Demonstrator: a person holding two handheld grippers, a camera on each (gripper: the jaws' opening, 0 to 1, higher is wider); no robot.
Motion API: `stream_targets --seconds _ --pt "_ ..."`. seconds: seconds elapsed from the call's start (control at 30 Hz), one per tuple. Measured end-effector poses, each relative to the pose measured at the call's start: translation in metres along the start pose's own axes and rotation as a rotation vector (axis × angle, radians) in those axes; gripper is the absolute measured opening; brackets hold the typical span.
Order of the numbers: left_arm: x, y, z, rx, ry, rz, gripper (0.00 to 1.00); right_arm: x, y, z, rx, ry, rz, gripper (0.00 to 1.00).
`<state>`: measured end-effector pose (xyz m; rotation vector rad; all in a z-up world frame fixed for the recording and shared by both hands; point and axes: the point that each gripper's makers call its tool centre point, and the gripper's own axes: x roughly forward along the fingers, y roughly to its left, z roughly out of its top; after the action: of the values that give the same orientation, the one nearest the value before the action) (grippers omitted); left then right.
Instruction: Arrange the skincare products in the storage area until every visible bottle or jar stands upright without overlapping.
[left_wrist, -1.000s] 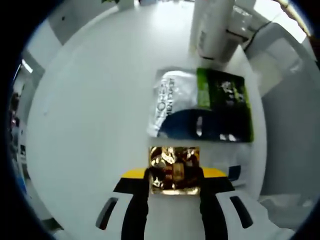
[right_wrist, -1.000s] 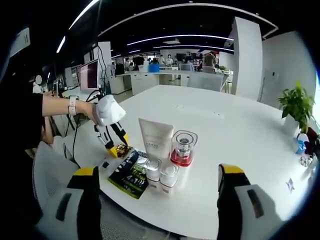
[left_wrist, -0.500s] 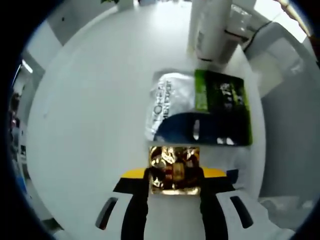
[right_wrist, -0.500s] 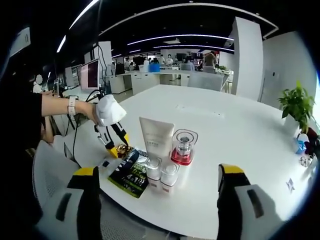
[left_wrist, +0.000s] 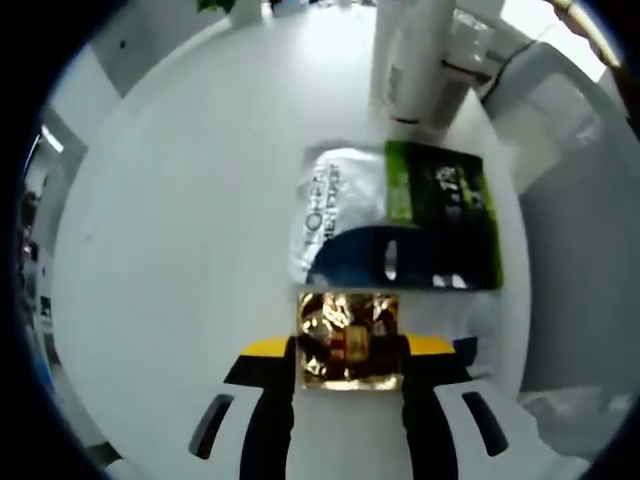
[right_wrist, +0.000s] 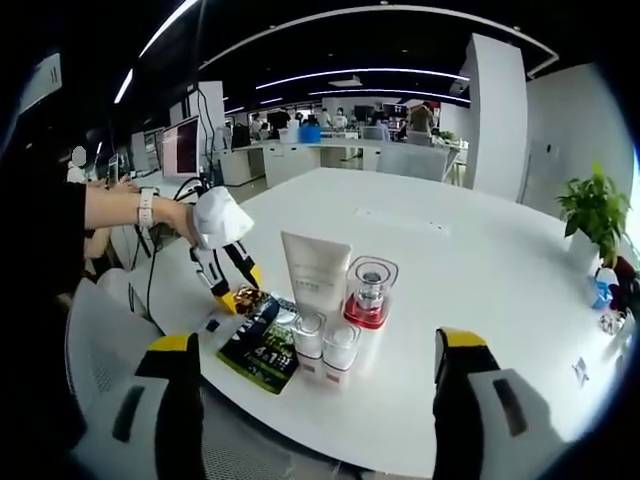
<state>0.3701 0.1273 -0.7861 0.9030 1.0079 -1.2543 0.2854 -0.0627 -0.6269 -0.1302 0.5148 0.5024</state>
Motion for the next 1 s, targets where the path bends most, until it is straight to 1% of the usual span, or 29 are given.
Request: stream_targets --seconds 0.13,0.23,0.3,0.4,0.6,0.7,0.77,0.83,0.97,1.0 --pt "0.0 -0.001 0.0 -0.013 -0.008 -0.011 0.4 0.0 0.002 -0.001 -0.003 0.004 0.007 0.98" --pt "0.0 0.001 0.0 -0.01 -0.011 0.003 0.38 0.0 0.003 0.0 -0.005 0.004 0.007 0.98" --pt "0.001 0.001 0.0 -0.011 -0.011 0.005 0.38 0.0 0.003 0.0 -0.006 0.005 0.01 0.98" --pt "0.0 0.003 0.0 -0.008 -0.01 0.019 0.42 0.0 0.003 0.0 -0.008 0.007 0.01 0.97" --pt "0.001 0.002 0.0 -0.014 -0.01 0.012 0.47 0.001 0.005 0.002 -0.018 0.009 0.017 0.97" --pt "0.0 0.003 0.0 -0.018 -0.011 0.02 0.48 0.001 0.005 0.003 -0.022 0.006 0.016 0.97" --pt "-0.001 0.004 0.0 -0.042 -0.027 0.022 0.47 0.001 0.005 0.004 -0.025 0.005 0.014 0.97" --pt "-0.005 0.003 0.0 -0.041 -0.033 0.024 0.48 0.001 0.005 0.004 -0.026 0.006 0.016 0.97" --pt "-0.014 0.006 0.0 -0.05 -0.052 0.05 0.47 0.001 0.007 0.004 -0.031 0.006 0.018 0.97" --pt "-0.017 0.007 0.0 -0.051 -0.065 0.059 0.47 0.001 0.007 0.005 -0.033 0.005 0.02 0.97"
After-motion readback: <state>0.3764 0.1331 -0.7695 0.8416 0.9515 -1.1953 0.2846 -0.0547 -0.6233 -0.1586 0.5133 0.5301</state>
